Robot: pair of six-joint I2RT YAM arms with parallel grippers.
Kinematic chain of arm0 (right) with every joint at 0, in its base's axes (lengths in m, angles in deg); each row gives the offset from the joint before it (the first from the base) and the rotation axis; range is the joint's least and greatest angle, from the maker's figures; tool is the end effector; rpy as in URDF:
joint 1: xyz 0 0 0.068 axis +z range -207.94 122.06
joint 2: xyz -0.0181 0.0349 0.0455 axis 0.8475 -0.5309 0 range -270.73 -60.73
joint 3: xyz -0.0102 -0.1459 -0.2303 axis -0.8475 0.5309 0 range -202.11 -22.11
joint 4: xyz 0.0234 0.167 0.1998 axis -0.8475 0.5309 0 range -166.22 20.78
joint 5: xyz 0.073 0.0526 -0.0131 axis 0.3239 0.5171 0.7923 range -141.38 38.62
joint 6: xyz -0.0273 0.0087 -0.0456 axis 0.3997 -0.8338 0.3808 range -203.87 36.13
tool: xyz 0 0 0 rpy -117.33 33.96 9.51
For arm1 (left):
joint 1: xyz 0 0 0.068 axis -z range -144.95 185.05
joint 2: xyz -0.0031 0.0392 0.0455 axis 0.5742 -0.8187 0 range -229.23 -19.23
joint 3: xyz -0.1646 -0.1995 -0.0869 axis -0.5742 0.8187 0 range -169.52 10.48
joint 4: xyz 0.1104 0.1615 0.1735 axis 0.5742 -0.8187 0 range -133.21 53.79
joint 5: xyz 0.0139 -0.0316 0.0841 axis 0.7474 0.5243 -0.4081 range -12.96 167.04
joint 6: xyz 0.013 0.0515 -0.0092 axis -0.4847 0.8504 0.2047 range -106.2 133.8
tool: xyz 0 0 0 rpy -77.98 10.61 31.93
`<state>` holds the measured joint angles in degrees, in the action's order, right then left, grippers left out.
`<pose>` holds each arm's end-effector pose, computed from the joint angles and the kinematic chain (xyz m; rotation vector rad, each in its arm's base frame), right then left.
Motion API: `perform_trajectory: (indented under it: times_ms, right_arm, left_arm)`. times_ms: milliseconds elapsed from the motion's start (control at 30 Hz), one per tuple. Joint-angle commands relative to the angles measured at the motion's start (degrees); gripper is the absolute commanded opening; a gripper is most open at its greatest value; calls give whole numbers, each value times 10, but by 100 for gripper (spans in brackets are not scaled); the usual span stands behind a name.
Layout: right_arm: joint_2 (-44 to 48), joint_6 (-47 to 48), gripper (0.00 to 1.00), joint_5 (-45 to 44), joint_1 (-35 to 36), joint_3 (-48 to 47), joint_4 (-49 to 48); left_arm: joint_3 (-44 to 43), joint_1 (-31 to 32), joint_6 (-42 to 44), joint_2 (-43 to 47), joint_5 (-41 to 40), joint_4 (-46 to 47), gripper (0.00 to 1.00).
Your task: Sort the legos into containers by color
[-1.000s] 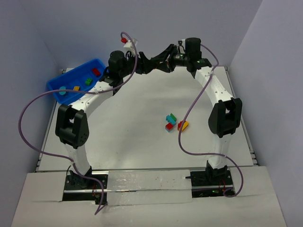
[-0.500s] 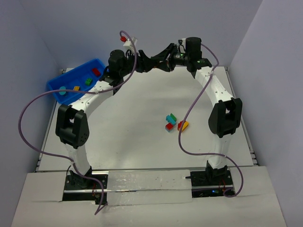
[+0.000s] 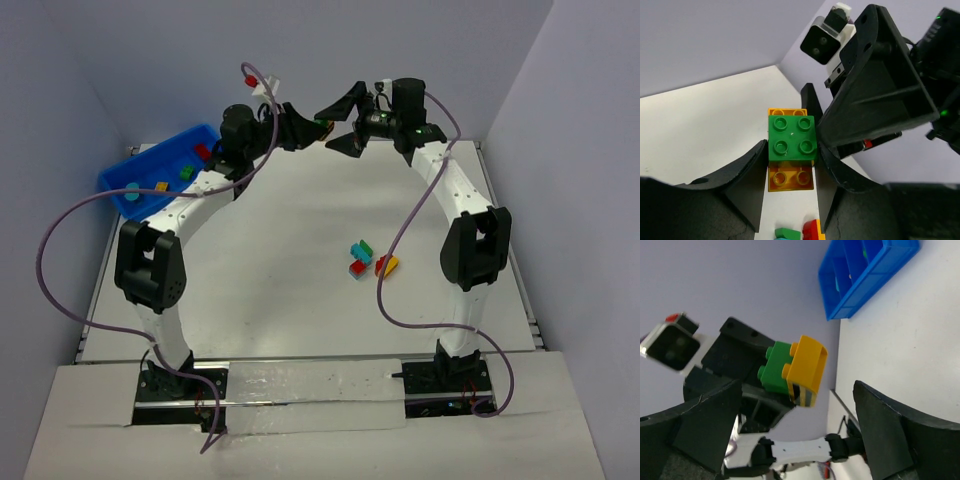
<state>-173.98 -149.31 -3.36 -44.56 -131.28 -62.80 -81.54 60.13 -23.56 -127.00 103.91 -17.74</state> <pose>0.4473 0.1334 0.3691 0.2979 2.1352 1.6593 0.4083 -0.2089 0.3611 0.2289 1.6442 -1.2040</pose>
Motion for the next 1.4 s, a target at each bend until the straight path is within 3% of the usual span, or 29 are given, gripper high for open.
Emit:
perform_trajectory:
  times_ms: [0,133,167,333,500,767,1133,1367]
  right_arm:
    - [35,55,100,43,-29,3,-39]
    - [46,102,100,120,-62,32,-111]
    - [58,145,100,125,-67,40,-121]
    - [110,347,100,190,-54,76,-121]
    - [132,476,88,240,-15,77,-61]
    - [169,721,70,240,52,79,95]
    - [181,797,67,225,76,92,111]
    - [183,806,65,214,82,89,106]
  left_arm:
    - [56,-38,-71,54,137,99,0]
    - [108,-71,-118,79,266,173,0]
    - [122,-79,-133,84,306,217,0]
    - [158,-92,-130,108,390,267,0]
    - [166,-92,-91,123,420,276,0]
    - [161,-92,-120,114,438,344,0]
    - [178,-76,-167,110,475,451,0]
    - [176,-74,-150,112,486,433,0]
